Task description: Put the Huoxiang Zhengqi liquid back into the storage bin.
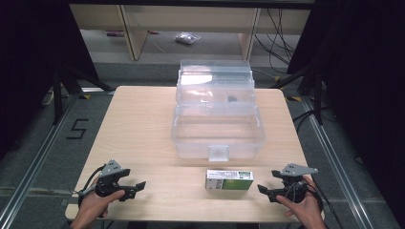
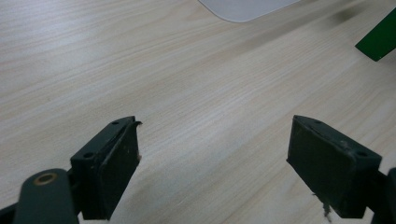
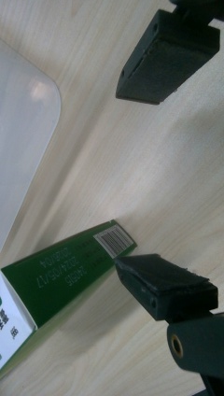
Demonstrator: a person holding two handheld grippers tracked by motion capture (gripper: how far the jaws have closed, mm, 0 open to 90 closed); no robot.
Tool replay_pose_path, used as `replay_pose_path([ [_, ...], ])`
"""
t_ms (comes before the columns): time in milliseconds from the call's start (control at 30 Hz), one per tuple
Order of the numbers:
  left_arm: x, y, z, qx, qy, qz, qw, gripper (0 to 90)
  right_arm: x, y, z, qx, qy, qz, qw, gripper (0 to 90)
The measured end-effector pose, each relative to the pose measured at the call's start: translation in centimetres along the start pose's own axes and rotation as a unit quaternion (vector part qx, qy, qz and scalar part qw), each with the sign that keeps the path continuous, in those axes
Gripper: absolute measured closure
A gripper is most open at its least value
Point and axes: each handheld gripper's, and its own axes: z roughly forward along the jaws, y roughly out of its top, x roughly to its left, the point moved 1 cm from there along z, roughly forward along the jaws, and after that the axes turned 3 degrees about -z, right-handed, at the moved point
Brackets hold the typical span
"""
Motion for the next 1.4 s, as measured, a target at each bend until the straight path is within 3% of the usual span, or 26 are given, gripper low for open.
replay_pose_path([
  [67,0.0,0.0,0.0,0.002,-0.001,0.001,1.0,15.9,-0.1,0.0,0.1,0.001,0.002,-0.008,1.0,17.5],
  [100,0.2,0.0,-0.2,0.012,0.001,0.015,0.9998,15.9,-0.1,0.0,0.1,0.006,0.0,-0.01,0.9999,17.5],
  [133,0.2,0.0,-0.2,0.014,0.0,0.015,0.9998,15.9,-0.1,0.0,0.1,0.004,-0.004,-0.016,0.9999,17.6],
  [167,0.2,0.0,-0.2,0.014,0.0,0.015,0.9998,15.9,0.1,0.0,0.2,0.005,0.002,-0.004,1.0,17.6],
  [200,0.0,0.0,0.0,0.002,-0.001,0.001,1.0,15.9,0.1,0.1,0.2,0.005,0.004,-0.009,0.9999,17.6],
  [233,0.0,0.0,0.0,0.001,0.0,0.001,1.0,15.9,0.0,0.2,0.1,0.008,0.0,-0.019,0.9998,17.8],
  [267,0.2,0.0,-0.2,0.017,0.0,0.017,0.9997,15.9,0.3,0.2,0.2,0.008,0.009,-0.007,0.9999,17.8],
  [333,0.2,0.0,-0.2,0.014,0.0,0.015,0.9998,15.9,0.2,0.3,0.2,0.01,0.007,-0.024,0.9996,18.5],
  [467,0.2,0.0,-0.2,0.015,0.0,0.016,0.9998,15.9,0.3,0.5,0.2,0.017,0.008,-0.027,0.9995,18.8],
  [500,0.2,0.0,-0.2,0.015,0.0,0.016,0.9998,15.9,0.7,0.6,0.1,0.027,0.007,-0.016,0.9995,18.7],
  [533,0.2,0.0,-0.2,0.014,0.001,0.015,0.9998,16.0,0.6,0.7,0.1,0.025,0.009,-0.024,0.9994,18.9],
  [567,0.0,0.0,0.0,0.001,-0.001,0.0,1.0,15.9,0.5,0.7,0.1,0.028,0.008,-0.029,0.9991,19.0],
  [600,0.0,0.0,0.0,0.0,0.0,0.0,1.0,15.9,0.7,0.7,0.1,0.03,0.009,-0.023,0.9992,19.0],
  [633,0.0,0.0,0.0,0.001,0.0,0.001,1.0,15.9,0.6,0.8,0.2,0.029,0.007,-0.034,0.999,19.0],
  [667,0.2,0.0,-0.2,0.016,-0.001,0.017,0.9997,15.9,0.5,0.8,0.2,0.029,0.01,-0.041,0.9987,19.1],
  [800,0.2,0.0,-0.2,0.014,0.0,0.015,0.9998,16.0,0.6,0.8,0.1,0.036,0.011,-0.037,0.9986,19.0],
  [867,0.0,0.0,0.0,0.0,0.0,0.0,1.0,15.9,0.7,0.9,0.1,0.036,0.012,-0.036,0.9986,19.0],
  [967,0.2,0.0,-0.2,0.014,-0.001,0.016,0.9998,15.9,0.7,1.0,0.0,0.033,0.014,-0.051,0.9981,19.0],
  [1067,0.2,0.0,-0.2,0.015,0.0,0.015,0.9998,16.0,0.9,1.1,-0.1,0.04,0.015,-0.05,0.9978,18.9],
  [1100,0.2,0.0,-0.2,0.014,0.0,0.015,0.9998,15.9,1.1,1.1,-0.1,0.045,0.014,-0.038,0.9982,18.9],
  [1167,0.0,0.0,0.0,0.0,-0.001,0.001,1.0,15.9,1.1,1.1,-0.1,0.043,0.018,-0.047,0.9978,18.9],
  [1233,0.0,0.0,0.0,0.002,-0.003,0.001,1.0,15.9,1.1,1.2,0.1,0.035,0.014,-0.054,0.9978,18.7],
  [1267,0.1,0.0,0.0,0.007,-0.005,0.004,1.0,15.9,1.1,1.3,-0.2,0.047,0.018,-0.054,0.9973,18.6],
  [1400,0.1,0.0,0.0,0.006,-0.005,0.003,1.0,15.9,1.3,1.5,-0.2,0.049,0.022,-0.063,0.9966,18.0],
])
